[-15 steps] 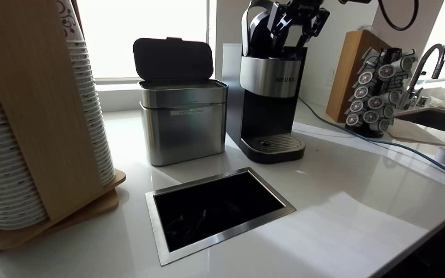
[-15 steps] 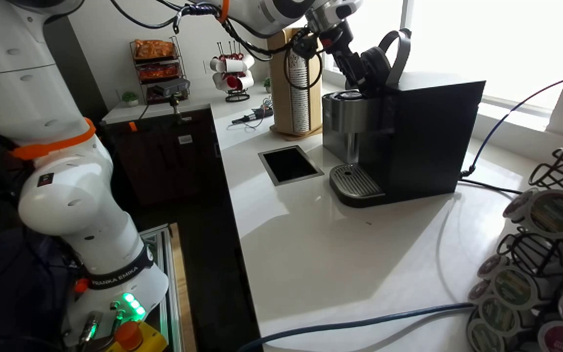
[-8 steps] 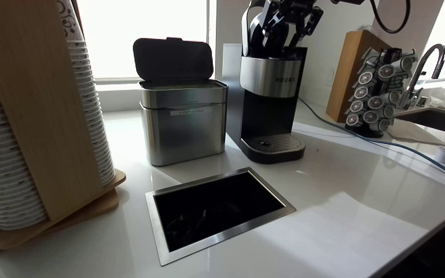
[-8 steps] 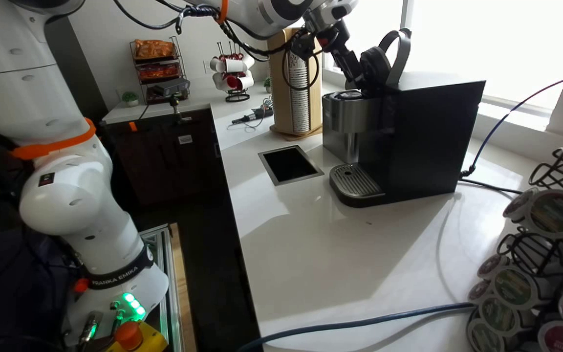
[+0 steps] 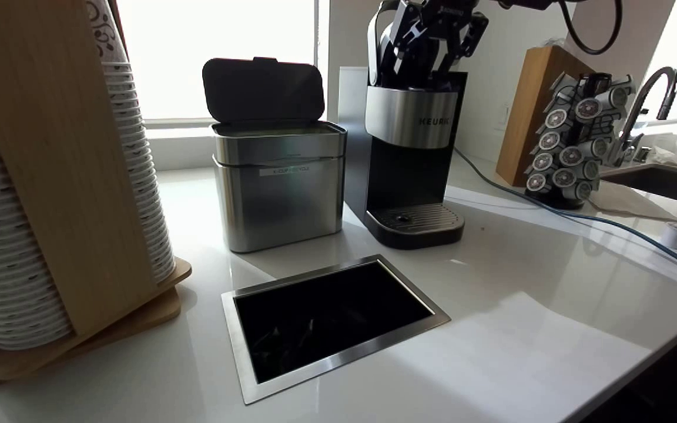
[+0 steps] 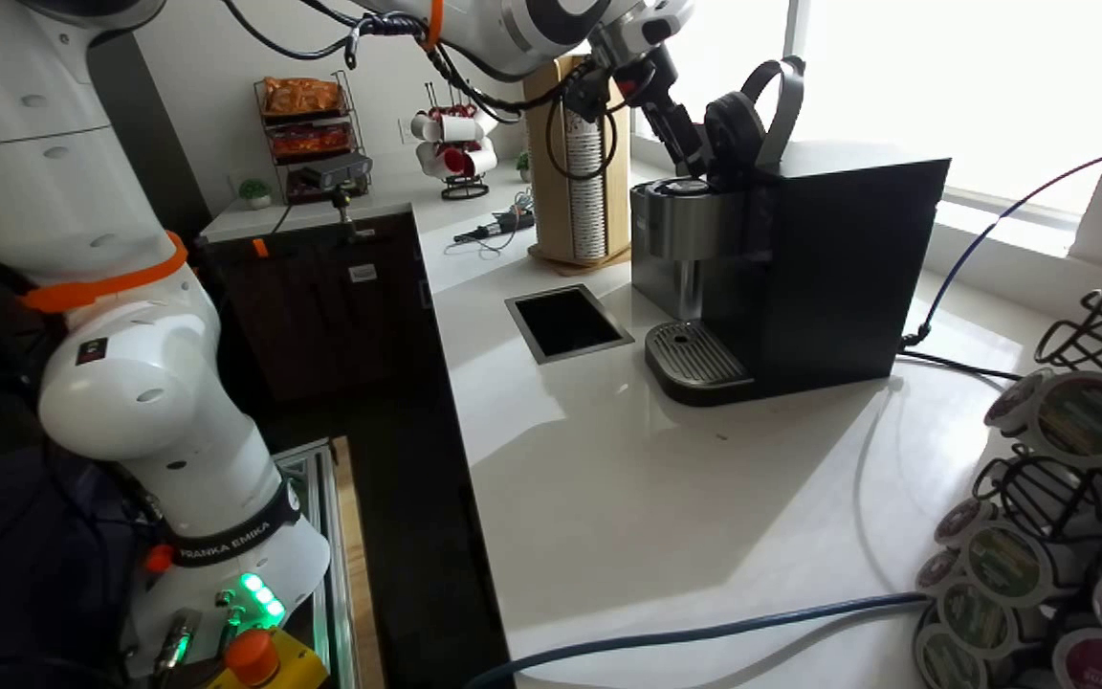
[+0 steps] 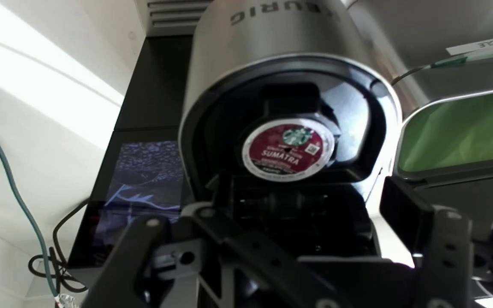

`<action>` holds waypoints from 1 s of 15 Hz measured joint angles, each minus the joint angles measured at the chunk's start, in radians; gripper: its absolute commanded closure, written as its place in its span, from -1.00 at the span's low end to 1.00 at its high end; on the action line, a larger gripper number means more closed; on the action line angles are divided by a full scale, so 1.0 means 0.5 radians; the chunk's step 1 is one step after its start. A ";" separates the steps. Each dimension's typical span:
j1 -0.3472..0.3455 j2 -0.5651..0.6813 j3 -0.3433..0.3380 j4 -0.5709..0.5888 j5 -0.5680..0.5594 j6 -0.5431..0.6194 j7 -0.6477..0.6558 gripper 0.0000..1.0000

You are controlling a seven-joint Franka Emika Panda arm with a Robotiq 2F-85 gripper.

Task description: Remove the coffee pod from the coffeemaker and place it in the silver bin then close the bin.

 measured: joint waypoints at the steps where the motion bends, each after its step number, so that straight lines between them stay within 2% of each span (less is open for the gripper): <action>1: 0.000 0.000 0.000 -0.007 0.000 0.000 0.000 -0.69; 10: -0.001 -0.003 -0.005 -0.077 0.000 0.000 0.053 -0.59; 15: -0.002 -0.007 -0.010 -0.075 -0.029 0.000 0.054 -0.61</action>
